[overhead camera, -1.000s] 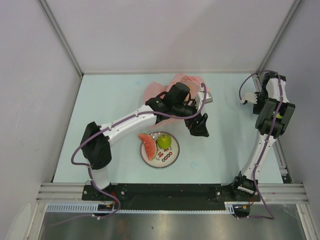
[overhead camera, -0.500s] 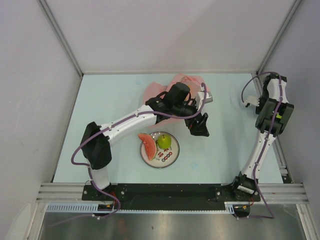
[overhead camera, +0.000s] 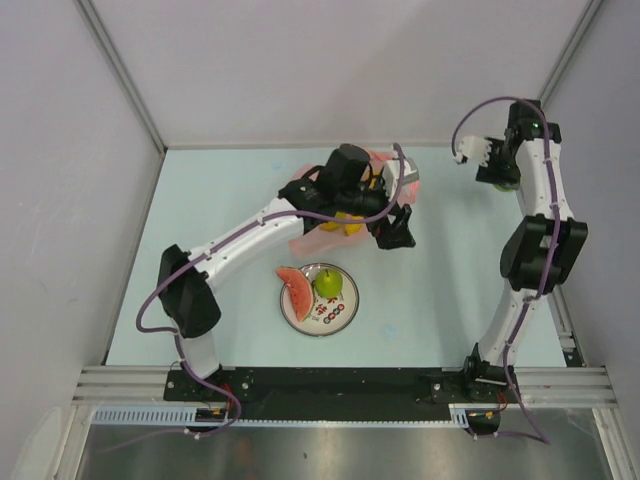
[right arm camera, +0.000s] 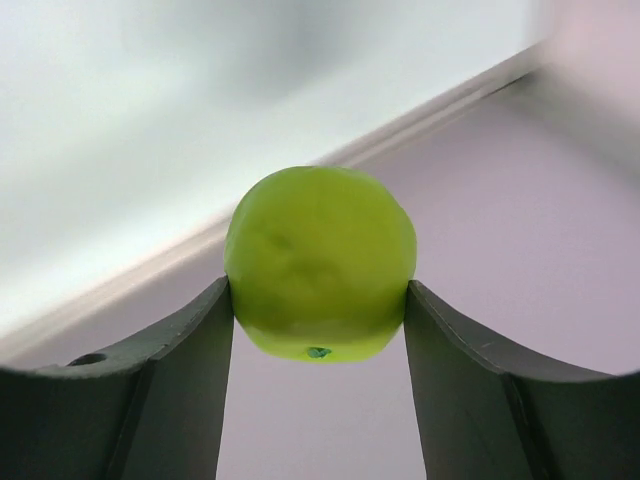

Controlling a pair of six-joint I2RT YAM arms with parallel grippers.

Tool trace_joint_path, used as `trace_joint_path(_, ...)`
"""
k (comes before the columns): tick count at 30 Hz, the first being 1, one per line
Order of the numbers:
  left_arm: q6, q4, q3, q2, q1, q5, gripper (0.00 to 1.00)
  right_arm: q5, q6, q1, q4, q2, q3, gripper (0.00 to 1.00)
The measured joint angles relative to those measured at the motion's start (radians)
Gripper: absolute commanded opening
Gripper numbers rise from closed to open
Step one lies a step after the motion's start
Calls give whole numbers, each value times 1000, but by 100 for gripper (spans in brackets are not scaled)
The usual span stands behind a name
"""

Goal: Take the fake fruits out of the plastic bag
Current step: Pick up the fake fruit from the center of the board, then place the fake fruit on the plate.

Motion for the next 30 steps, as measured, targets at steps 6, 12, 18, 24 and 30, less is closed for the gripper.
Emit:
trace_joint_path(6,65,-31,24,-77,122,-123,100,-431,227,142,24,-451,-244,56)
trace_joint_path(12,121,-44,-58,-233,198,-175,100,-870,502,250,-76,-705,-575,53)
trace_joint_path(18,129,-51,-144,-310,201,-71,99,-1185,845,273,-25,-745,-671,53)
trace_joint_path(24,121,-54,-254,-310,203,89,87,-1380,1193,279,183,-862,-763,53)
trace_joint_path(30,118,-58,-287,-310,203,176,71,-1486,1217,277,136,-813,-789,53)
